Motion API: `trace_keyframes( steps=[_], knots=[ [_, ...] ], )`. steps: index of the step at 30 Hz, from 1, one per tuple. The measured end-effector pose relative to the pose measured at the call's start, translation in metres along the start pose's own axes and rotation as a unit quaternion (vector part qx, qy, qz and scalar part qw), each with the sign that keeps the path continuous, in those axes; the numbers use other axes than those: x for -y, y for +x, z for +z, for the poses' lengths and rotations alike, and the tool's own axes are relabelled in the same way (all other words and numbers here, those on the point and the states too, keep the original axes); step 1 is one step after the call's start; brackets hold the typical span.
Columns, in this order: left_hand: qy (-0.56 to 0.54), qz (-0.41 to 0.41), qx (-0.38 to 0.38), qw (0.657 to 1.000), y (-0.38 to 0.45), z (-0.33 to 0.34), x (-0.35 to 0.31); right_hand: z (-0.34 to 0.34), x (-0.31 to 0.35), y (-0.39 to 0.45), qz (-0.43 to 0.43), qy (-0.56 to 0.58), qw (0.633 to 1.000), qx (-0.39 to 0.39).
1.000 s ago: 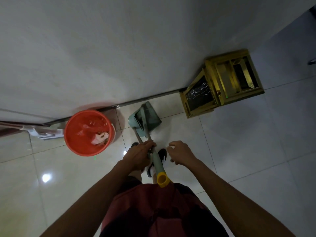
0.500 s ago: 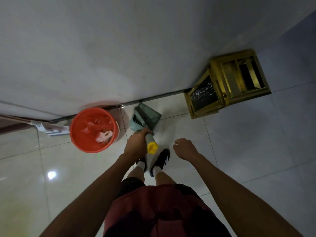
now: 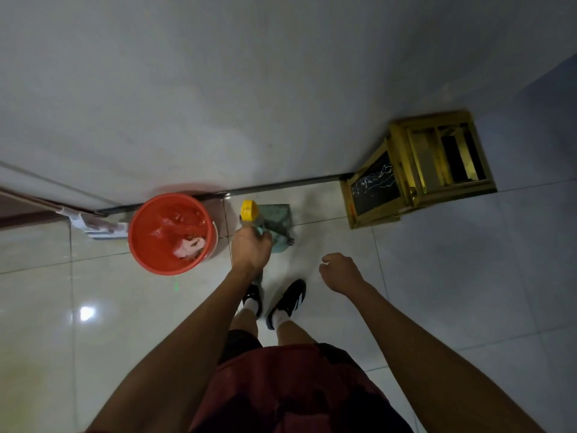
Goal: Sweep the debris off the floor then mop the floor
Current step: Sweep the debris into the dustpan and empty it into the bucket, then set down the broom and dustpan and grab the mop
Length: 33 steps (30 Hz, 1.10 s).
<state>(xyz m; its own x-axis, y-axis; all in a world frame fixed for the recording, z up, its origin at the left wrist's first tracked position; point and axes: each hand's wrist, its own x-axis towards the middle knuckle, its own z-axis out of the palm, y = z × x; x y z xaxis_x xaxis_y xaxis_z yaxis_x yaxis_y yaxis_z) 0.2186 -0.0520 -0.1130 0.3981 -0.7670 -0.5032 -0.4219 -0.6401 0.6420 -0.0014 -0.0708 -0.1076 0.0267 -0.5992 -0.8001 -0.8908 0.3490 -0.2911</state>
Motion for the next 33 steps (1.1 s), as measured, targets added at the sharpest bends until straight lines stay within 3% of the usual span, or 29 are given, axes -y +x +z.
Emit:
trace_keyframes(
  steps=[7, 17, 25, 30, 33],
  knots=[
    [0.001, 0.018, 0.01, 1.0, 0.008, -0.012, -0.032, -0.006, -0.002, 0.001, -0.06, -0.096, 0.993, -0.035],
    [0.018, 0.042, 0.045, 0.998, 0.0, -0.035, -0.043, -0.013, 0.023, -0.005, -0.198, -0.222, 0.95, -0.096],
    [0.167, 0.09, 0.074, 0.979, -0.036, -0.078, 0.011, 0.009, 0.047, -0.019, -0.215, -0.295, 0.927, -0.089],
    [0.21, 0.084, 0.063, 0.972, -0.064, -0.13, 0.064, 0.067, 0.055, -0.043, -0.182, -0.352, 0.918, -0.023],
    [0.208, 0.064, 0.049, 0.975, -0.082, -0.167, 0.103, 0.108, 0.079, -0.062, -0.206, -0.363, 0.909, -0.003]
  ],
)
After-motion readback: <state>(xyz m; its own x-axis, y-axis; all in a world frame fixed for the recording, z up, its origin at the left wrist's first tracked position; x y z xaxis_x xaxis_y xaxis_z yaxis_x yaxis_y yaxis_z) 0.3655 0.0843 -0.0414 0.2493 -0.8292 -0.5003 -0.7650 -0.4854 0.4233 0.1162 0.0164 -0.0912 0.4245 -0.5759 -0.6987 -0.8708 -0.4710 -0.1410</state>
